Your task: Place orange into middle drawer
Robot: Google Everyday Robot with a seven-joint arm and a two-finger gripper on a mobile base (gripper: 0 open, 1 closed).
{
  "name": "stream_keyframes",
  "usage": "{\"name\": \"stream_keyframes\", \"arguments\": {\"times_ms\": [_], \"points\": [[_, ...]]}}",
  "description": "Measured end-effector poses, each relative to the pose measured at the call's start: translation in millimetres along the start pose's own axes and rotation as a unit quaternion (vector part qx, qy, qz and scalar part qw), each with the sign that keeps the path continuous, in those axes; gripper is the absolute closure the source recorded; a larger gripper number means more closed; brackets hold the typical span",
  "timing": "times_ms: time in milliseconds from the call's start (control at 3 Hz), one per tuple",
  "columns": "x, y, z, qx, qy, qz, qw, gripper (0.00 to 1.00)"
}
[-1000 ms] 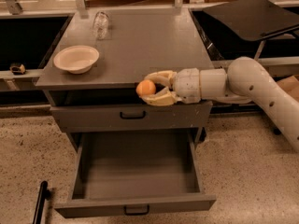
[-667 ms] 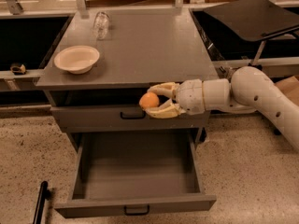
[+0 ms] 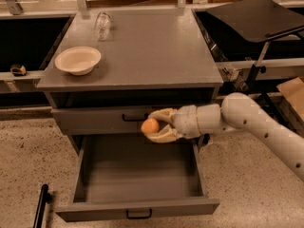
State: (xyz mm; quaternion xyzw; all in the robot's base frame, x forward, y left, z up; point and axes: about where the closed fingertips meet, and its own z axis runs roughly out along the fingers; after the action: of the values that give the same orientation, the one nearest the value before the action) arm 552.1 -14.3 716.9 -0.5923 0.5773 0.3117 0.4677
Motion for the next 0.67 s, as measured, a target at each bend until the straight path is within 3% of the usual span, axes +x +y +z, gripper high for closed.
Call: {"name": "stream_keyframes", "arguments": {"times_ms": [333, 667], "points": [[97.3, 58.1, 46.3, -0.069, 0.051, 0.015, 0.9962, 1.00], [157.0, 93.5, 71.0, -0.109, 0.078, 0.027, 0.9906, 1.00]]}}
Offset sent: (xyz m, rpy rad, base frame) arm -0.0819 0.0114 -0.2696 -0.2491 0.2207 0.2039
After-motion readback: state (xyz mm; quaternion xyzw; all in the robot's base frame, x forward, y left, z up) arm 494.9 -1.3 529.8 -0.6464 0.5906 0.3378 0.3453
